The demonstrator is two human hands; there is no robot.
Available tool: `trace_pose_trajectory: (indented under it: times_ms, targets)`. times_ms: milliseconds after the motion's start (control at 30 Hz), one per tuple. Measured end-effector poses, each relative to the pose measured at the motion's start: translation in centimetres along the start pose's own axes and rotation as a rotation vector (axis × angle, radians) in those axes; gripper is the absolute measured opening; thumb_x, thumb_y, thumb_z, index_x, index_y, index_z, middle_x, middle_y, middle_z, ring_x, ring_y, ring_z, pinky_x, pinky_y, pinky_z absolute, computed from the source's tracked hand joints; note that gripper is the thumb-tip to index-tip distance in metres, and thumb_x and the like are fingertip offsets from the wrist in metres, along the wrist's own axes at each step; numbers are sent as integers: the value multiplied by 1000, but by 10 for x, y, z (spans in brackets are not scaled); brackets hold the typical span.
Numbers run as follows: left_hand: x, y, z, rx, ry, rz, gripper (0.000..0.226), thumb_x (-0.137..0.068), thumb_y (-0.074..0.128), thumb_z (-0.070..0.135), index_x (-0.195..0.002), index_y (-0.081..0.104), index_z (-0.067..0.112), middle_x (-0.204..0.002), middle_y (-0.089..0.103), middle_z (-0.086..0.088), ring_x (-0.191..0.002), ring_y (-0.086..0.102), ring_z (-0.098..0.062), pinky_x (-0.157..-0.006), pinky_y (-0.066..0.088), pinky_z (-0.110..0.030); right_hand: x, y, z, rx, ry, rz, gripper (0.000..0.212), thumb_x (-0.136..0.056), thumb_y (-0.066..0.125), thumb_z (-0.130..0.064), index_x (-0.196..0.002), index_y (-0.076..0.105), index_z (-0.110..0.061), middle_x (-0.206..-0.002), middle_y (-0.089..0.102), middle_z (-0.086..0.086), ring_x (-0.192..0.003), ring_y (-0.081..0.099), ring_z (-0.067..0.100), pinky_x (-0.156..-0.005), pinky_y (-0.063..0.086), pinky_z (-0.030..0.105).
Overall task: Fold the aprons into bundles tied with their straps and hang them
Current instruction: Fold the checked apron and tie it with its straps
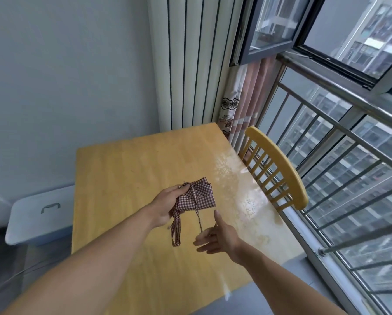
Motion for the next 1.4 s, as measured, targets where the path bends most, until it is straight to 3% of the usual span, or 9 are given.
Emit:
trace_pose_trajectory:
  times_ms: [133,300,633,767,867,967,1033,1133,1400]
  targets:
    - [10,2,3,-62,-66,-178,21,-101,60,18,-110,71,3,-98,75,-10,-81,71,-18,-67,56,-25,-7,-11,-14,97,-5,-56,49,-108,37,-42,-119,72,-10,-114,77,2,-100,75,26,-98,56,44]
    - [13,-4,-18,-266,-204,-239,17,-99,65,17,-111,68,5,-101,74,-7,-87,69,-17,-74,53,-27,-10,-11,-44,124,-85,55,25,-104,48,-8,-100,73,-12,-101,77,5,-93,73,20,-82,62,34]
    - [12,-23,-44,-323,-432,-225,34,-95,70,25,-116,69,0,-94,70,-10,-76,63,-19,-64,46,-30,-15,-8,-57,228,-229,60,14,-97,68,-14,-93,80,-11,-88,78,1,-81,72,6,-65,55,18]
    - [13,-18,-42,-305,-379,-237,22,-98,64,18,-111,72,2,-103,73,-12,-89,67,-22,-76,49,-31,-14,-9,-55,159,-247,9,19,-97,69,-25,-93,78,-9,-95,77,9,-88,72,19,-83,61,36]
    - [14,-18,-41,-338,-304,-257,21,-101,60,15,-115,71,4,-107,74,-11,-92,68,-20,-77,52,-28,-18,-19,-53,149,-170,219,50,-94,63,-55,-83,73,-7,-100,75,6,-90,71,21,-81,58,40]
    - [15,-21,-40,-415,-299,-319,20,-101,59,15,-114,73,7,-110,74,-11,-96,69,-22,-79,52,-31,-23,-31,-46,596,-146,474,22,-95,69,-35,-97,61,-15,-103,63,3,-83,60,15,-73,49,36]
    - [15,-23,-40,-464,-313,-380,18,-100,62,17,-109,76,11,-115,71,-14,-104,65,-27,-85,47,-38,-29,-31,-40,753,-206,318,37,-95,68,-11,-128,57,-19,-127,62,5,-108,62,20,-88,53,34]
    - [14,-25,-40,-494,-334,-468,19,-96,67,20,-111,76,12,-122,68,-17,-112,61,-30,-97,41,-46,-27,-14,-39,918,-373,13,56,-93,68,-2,-142,54,-25,-141,58,0,-129,53,15,-103,45,27]
    - [23,-28,-35,-591,-427,-617,25,-94,66,18,-117,69,9,-118,71,-9,-109,66,-22,-93,51,-35,-41,3,-24,1014,-345,-146,14,-95,68,-22,-106,71,-13,-112,73,5,-108,64,24,-93,51,41]
Point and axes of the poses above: each hand's wrist, its own x-axis away from the middle knuckle, its own y-axis out of the palm, z = x × y, the point moved 3 cm from there along -x, towards the middle knuckle
